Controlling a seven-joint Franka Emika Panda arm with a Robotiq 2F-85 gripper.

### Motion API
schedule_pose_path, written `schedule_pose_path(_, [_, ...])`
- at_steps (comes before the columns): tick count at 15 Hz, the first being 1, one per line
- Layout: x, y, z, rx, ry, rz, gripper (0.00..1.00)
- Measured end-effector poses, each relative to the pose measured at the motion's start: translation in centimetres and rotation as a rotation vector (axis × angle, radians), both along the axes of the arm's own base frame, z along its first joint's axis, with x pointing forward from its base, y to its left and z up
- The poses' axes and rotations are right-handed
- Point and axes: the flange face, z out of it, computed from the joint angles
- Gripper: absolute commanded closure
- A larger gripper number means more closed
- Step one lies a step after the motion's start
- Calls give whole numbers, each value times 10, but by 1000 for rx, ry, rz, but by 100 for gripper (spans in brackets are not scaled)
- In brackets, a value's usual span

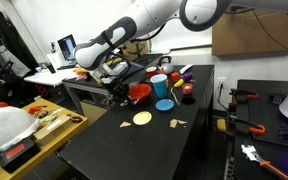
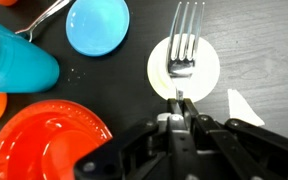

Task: Move the left fork to the right front

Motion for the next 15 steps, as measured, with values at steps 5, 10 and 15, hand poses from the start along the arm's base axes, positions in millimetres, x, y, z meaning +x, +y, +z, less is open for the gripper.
schedule_pose_path(5, [-17,1,8,-15,31,0,98])
schedule_pose_path(10, [-33,-9,22,-17,23,2,98])
schedule_pose_path(15, [-49,-20,40,-6,-46,-4,98])
